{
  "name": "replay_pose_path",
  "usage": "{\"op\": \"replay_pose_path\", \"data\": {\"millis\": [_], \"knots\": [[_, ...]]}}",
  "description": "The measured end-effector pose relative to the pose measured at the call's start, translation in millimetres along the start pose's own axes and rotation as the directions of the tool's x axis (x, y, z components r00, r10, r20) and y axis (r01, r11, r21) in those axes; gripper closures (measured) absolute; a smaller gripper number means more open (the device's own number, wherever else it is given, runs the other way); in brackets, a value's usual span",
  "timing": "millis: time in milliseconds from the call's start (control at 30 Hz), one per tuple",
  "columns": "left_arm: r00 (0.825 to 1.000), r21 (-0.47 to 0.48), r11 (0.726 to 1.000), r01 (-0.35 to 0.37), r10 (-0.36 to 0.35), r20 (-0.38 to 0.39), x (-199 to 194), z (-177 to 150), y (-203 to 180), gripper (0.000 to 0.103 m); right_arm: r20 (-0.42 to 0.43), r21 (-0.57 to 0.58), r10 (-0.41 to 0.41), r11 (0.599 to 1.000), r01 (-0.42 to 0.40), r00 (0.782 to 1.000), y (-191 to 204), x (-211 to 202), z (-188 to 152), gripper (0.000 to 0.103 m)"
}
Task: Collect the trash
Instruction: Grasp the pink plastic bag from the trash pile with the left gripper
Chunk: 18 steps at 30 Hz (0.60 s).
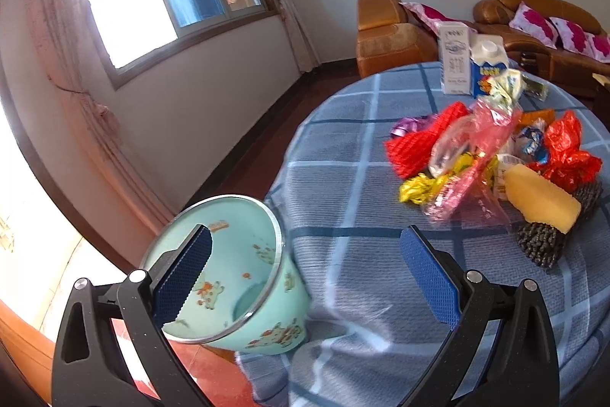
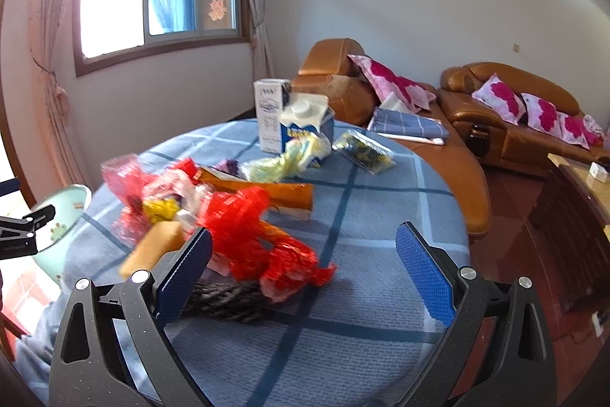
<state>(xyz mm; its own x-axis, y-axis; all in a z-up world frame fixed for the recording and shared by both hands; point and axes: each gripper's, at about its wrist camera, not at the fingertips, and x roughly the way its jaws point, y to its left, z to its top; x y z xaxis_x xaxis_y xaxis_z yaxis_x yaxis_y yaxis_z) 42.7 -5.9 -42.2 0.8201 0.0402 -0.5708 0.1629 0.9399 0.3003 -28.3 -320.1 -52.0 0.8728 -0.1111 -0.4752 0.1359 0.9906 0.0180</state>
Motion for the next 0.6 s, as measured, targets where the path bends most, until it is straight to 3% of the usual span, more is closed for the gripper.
{"op": "replay_pose_path", "data": {"millis": [333,433,533,600], "knots": [[0.995,0.059,0.993,0.099,-0.098,-0.023,33,3,-57,0.009,-0.052,0.025,-0.040,0.999,0.041,0.998,-17,25,-13,0.009],[0.991,0.066,0.989,0.132,-0.129,-0.042,44,4,-69,0.019,-0.059,0.028,-0.044,0.999,0.046,0.997,-19,28,-16,0.009],[0.983,0.080,0.981,0.178,-0.172,-0.069,55,3,-80,0.038,-0.064,0.033,-0.045,0.998,0.047,0.997,-22,33,-18,0.009],[0.976,0.097,0.973,0.209,-0.201,-0.079,58,2,-85,0.072,-0.071,0.038,-0.045,0.998,0.048,0.996,-24,36,-19,0.009]]}}
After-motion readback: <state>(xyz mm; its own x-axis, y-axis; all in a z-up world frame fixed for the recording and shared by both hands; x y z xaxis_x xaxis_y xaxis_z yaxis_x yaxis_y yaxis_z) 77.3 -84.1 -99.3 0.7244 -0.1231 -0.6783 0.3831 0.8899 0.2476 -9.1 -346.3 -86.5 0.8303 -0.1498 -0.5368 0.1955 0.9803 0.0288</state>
